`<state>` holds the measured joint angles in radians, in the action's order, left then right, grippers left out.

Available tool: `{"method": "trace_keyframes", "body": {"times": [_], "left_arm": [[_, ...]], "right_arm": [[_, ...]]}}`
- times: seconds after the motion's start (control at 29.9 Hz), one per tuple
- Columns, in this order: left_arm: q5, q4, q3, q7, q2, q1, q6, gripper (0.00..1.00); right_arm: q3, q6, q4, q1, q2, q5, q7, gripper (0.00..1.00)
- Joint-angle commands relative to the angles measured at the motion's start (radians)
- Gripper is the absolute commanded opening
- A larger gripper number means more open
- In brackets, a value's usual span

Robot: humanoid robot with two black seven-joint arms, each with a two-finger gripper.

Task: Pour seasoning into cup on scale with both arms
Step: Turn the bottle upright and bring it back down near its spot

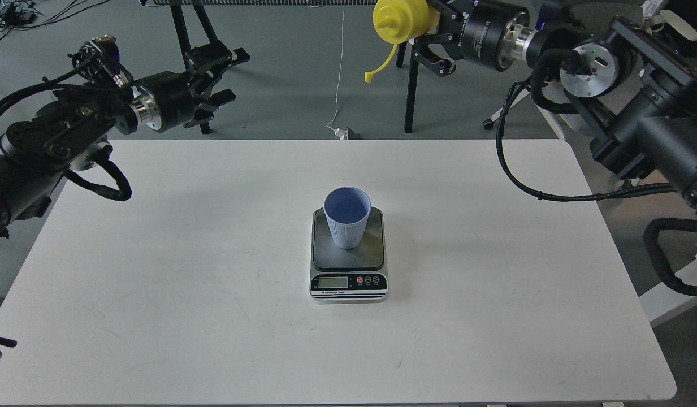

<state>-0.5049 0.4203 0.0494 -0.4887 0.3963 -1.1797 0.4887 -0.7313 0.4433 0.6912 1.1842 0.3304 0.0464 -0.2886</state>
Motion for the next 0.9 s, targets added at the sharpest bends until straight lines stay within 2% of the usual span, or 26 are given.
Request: {"method": "trace_keyframes", "body": {"times": [0.0, 0.2, 0.33, 0.47, 0.6, 0.87], "left_arm": [[-0.001, 0.0, 0.001, 0.0, -0.002, 0.003, 0.0, 0.99], [-0.004, 0.0, 0.01, 0.0, -0.042, 0.005, 0.0, 0.99], [-0.007, 0.0, 0.012, 0.0, -0.082, 0.006, 0.0, 0.99], [-0.009, -0.003, 0.012, 0.0, -0.086, 0.006, 0.0, 0.99], [-0.021, -0.008, 0.013, 0.0, -0.076, 0.006, 0.0, 0.99], [-0.021, -0.008, 0.058, 0.0, -0.048, 0.006, 0.0, 0.99]], "right_arm": [[-0.108, 0.002, 0.053, -0.084, 0.097, 0.18, -0.036, 0.16], [-0.253, 0.043, 0.217, -0.305, 0.24, 0.421, -0.049, 0.16], [-0.393, 0.045, 0.312, -0.512, 0.269, 0.521, -0.043, 0.16], [-0.506, 0.045, 0.421, -0.727, 0.254, 0.607, -0.011, 0.16], [-0.536, 0.045, 0.481, -0.891, 0.23, 0.691, 0.037, 0.16], [-0.537, 0.045, 0.461, -1.06, 0.023, 0.788, 0.049, 0.16]]}}
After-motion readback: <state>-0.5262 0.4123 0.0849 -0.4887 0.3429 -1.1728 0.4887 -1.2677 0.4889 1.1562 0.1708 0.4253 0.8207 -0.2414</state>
